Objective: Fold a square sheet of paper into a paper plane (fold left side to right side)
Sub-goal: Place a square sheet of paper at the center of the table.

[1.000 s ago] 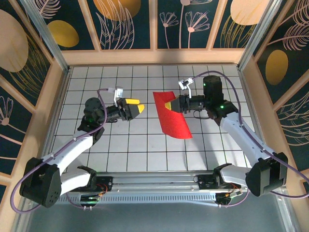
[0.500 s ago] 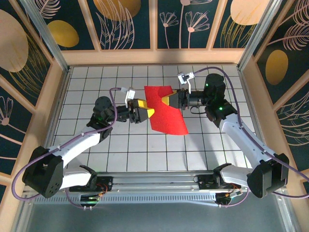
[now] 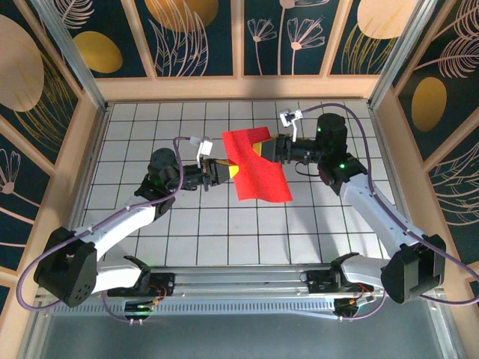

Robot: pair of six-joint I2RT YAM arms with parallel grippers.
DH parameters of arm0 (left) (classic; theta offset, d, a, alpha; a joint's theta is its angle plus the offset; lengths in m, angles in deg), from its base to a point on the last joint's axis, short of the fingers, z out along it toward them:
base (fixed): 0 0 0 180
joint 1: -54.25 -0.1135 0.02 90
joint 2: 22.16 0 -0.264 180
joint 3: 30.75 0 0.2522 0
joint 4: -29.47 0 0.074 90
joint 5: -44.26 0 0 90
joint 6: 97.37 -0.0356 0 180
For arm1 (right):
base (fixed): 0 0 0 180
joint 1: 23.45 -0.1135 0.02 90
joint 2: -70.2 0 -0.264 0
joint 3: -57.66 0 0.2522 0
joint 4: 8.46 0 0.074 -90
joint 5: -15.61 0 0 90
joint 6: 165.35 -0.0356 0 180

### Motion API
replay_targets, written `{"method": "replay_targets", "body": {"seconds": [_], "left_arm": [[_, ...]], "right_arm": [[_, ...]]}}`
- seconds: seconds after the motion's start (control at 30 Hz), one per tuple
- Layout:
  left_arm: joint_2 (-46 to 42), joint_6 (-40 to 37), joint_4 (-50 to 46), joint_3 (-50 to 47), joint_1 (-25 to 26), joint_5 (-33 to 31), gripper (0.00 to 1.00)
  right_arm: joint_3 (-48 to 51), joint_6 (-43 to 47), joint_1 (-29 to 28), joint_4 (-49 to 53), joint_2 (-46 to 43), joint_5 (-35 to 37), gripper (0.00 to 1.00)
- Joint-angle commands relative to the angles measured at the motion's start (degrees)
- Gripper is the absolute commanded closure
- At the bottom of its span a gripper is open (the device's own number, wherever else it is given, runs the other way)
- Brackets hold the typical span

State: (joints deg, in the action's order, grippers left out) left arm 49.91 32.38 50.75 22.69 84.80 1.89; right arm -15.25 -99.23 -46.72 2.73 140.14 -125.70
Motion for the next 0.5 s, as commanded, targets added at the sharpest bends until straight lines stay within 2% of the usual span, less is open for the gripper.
{"method": "replay_targets", "body": {"seconds": [0.0,0.1,0.2,0.4,0.47], "left_arm": [[2.5,-2.5,-9.6,2.7,0.2,-4.1,1.00],[6.0,-2.3,-14.8,3.4,0.1,-4.8,1.00],[9.5,-3.8,-20.6,4.0,0.1,-6.3,1.00],[17.4,-6.7,-30.8,5.8,0.0,-11.1,1.00],[20.2,-7.7,-34.4,6.7,0.0,-13.1,1.00]], "right_arm": [[-0.7,5.8,1.1,8.0,-0.6,10.5,0.41],[0.5,6.6,2.6,11.9,-0.5,17.8,0.30],[3.1,5.7,3.9,12.9,-0.3,21.6,0.23],[10.1,1.9,4.4,9.8,1.4,24.7,0.21],[13.3,-0.6,4.4,6.6,2.2,23.4,0.26]]}}
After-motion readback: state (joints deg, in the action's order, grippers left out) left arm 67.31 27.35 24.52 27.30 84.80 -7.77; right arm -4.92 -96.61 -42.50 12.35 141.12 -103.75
